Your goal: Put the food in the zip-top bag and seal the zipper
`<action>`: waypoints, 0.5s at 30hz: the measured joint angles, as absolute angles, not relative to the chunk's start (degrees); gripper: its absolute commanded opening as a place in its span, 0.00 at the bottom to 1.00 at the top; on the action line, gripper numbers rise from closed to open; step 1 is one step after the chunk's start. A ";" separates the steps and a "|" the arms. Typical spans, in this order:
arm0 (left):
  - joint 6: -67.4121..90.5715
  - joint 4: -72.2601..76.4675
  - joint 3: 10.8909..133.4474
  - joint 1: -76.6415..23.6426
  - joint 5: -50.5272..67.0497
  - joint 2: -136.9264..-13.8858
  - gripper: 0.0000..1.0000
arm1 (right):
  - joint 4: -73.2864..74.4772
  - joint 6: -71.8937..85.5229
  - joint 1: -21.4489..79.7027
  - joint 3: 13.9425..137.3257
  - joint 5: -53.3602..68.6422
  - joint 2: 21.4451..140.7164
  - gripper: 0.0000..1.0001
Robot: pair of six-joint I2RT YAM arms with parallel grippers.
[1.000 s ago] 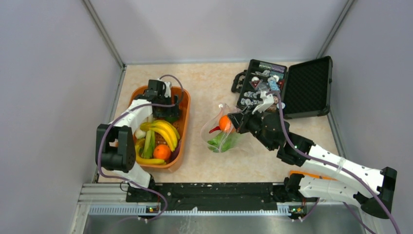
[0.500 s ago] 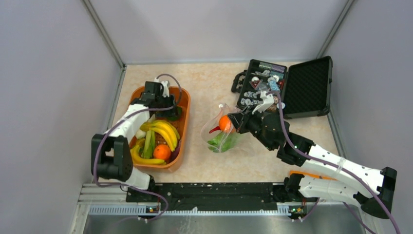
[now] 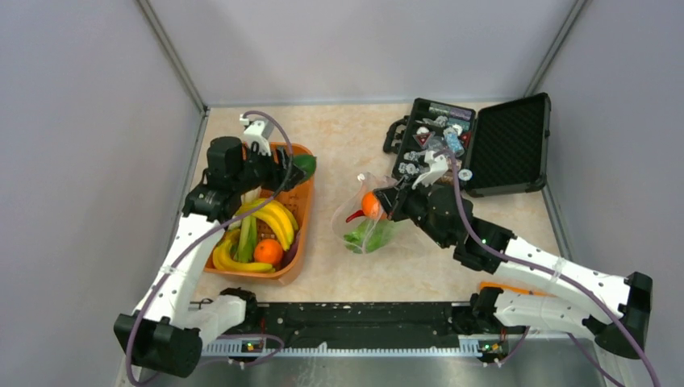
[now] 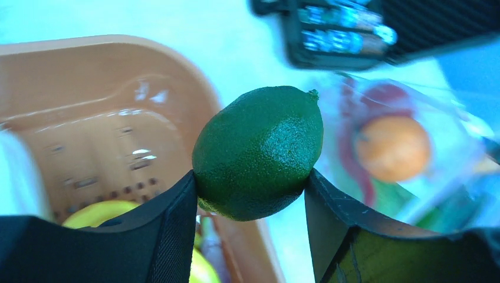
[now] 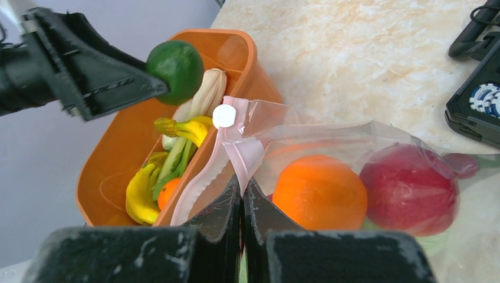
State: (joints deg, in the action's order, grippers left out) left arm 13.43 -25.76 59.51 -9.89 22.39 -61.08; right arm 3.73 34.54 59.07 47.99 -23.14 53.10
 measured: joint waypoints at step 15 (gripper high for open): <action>16.34 -26.02 59.96 -29.54 34.79 -54.43 0.27 | 1.50 35.07 59.07 48.14 -25.06 56.99 0.00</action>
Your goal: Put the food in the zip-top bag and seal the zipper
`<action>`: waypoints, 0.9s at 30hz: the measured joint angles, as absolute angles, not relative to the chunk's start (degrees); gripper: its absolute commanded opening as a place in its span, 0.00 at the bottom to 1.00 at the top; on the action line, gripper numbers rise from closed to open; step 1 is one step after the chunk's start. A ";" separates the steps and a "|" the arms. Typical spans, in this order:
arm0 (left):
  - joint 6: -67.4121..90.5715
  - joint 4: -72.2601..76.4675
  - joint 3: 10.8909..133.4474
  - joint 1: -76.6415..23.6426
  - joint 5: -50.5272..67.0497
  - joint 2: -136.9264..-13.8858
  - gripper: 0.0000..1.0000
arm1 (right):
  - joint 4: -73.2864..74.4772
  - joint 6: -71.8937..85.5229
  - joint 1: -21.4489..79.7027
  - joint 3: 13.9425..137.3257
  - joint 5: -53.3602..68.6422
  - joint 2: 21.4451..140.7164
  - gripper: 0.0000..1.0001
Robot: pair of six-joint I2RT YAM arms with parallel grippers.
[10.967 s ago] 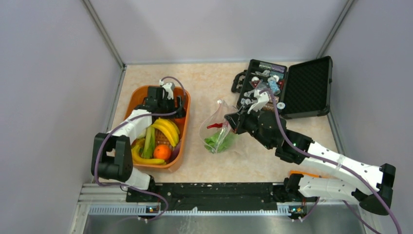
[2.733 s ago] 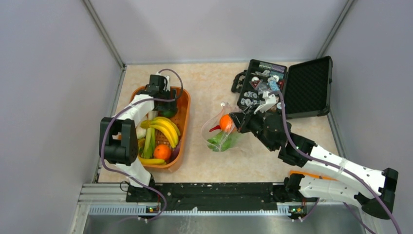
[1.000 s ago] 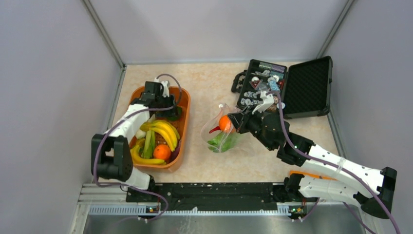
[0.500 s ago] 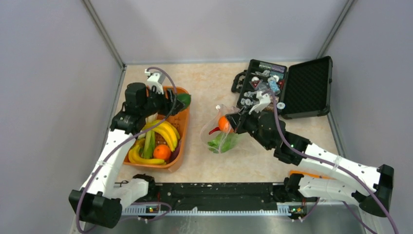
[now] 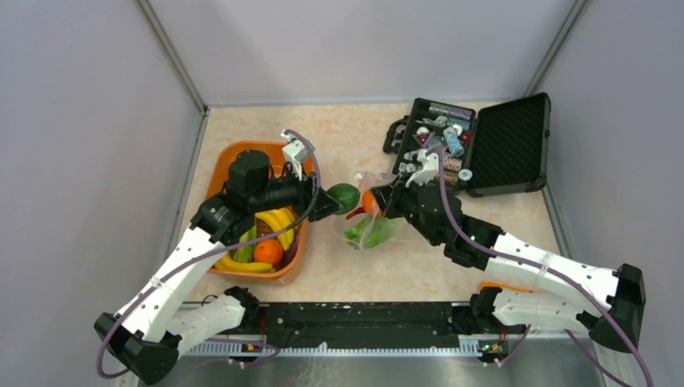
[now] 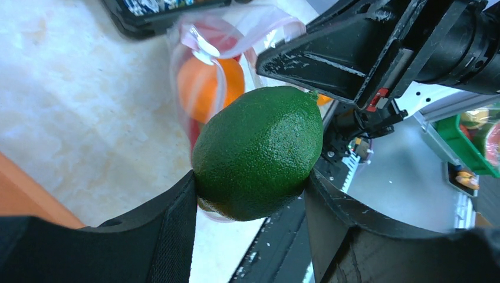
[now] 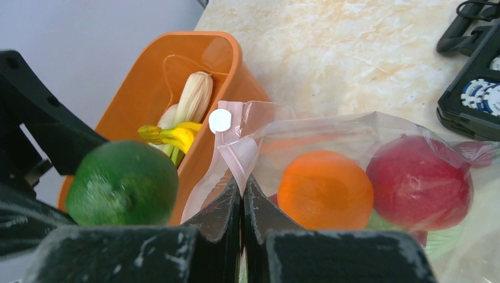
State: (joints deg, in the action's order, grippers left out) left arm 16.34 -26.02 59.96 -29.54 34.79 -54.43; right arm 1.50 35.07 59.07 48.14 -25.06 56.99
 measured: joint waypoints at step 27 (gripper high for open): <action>31.40 -20.36 58.30 -46.22 0.84 -66.22 0.47 | -3.75 38.26 58.59 47.46 -26.92 57.36 0.00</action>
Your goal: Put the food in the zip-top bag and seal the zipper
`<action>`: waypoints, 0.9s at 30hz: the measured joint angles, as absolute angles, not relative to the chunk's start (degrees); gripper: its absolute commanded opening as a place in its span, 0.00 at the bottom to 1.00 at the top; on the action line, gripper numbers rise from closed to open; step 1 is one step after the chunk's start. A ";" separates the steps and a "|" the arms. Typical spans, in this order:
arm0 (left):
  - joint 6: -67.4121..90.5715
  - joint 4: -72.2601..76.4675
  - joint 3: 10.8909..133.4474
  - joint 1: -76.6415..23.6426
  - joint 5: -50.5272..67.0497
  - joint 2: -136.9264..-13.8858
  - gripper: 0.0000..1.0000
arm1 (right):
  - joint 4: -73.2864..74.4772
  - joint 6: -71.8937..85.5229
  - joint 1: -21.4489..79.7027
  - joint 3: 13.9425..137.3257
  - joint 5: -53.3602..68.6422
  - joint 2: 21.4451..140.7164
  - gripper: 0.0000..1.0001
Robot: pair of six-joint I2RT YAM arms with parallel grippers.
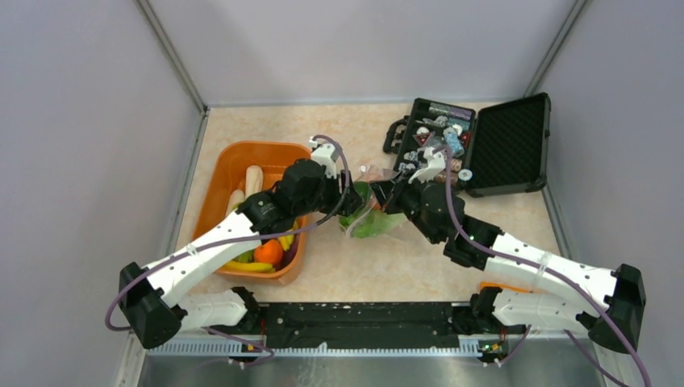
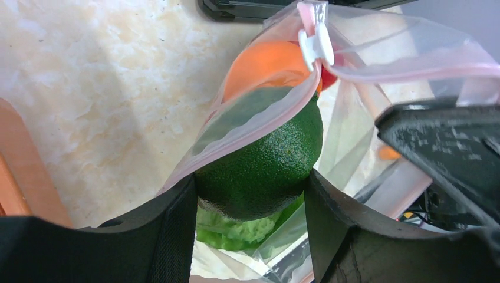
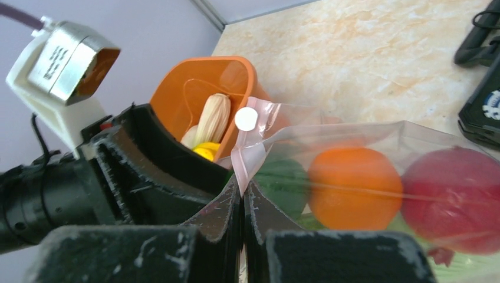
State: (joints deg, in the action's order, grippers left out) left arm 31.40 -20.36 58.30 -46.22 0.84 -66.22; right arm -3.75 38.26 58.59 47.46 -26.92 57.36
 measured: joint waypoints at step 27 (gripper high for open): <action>23.31 -22.96 62.87 -48.58 5.80 -70.78 0.93 | -6.00 40.32 58.02 42.15 -28.77 50.17 0.00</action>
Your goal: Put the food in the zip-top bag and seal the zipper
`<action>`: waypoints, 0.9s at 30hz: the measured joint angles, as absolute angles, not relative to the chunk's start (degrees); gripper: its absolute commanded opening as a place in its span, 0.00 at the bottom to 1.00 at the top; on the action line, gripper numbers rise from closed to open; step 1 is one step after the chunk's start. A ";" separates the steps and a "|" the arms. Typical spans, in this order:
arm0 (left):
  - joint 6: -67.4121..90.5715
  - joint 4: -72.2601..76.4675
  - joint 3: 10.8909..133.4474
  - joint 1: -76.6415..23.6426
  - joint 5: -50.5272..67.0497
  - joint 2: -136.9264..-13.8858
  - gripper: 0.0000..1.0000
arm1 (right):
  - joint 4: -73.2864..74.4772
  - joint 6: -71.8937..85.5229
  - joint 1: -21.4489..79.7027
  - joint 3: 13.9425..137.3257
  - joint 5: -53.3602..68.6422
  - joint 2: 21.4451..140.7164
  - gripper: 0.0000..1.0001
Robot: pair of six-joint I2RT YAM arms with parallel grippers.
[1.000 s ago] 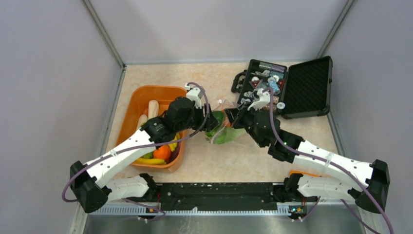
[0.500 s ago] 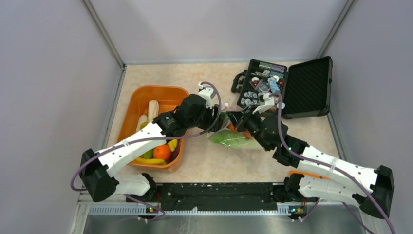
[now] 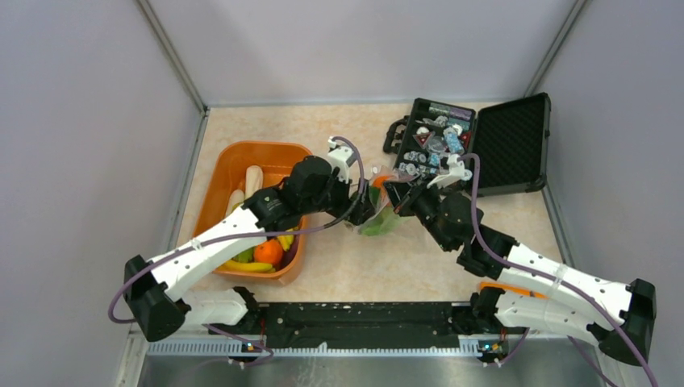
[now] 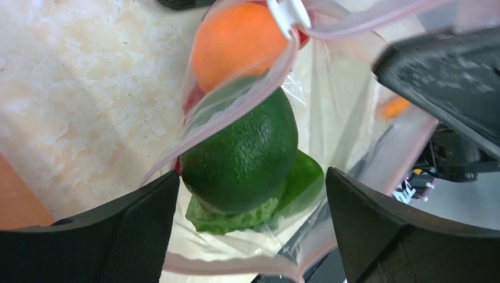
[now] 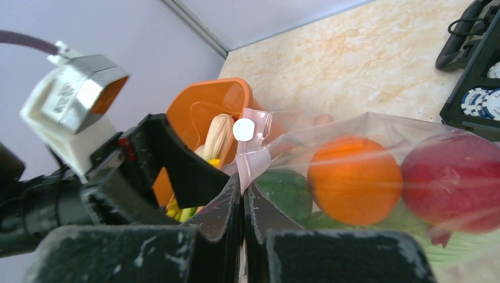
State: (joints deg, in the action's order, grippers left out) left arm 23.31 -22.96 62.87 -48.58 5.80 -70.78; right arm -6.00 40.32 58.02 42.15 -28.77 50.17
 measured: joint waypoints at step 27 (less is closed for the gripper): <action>22.92 -28.36 57.32 -48.75 10.66 -51.68 0.87 | -11.33 42.09 55.29 42.02 -29.63 55.51 0.00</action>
State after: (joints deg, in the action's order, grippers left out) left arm 22.92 -28.36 57.32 -48.75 10.66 -51.68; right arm -11.33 42.09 55.29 42.02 -29.63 55.51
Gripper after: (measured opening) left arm 0.909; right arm 0.003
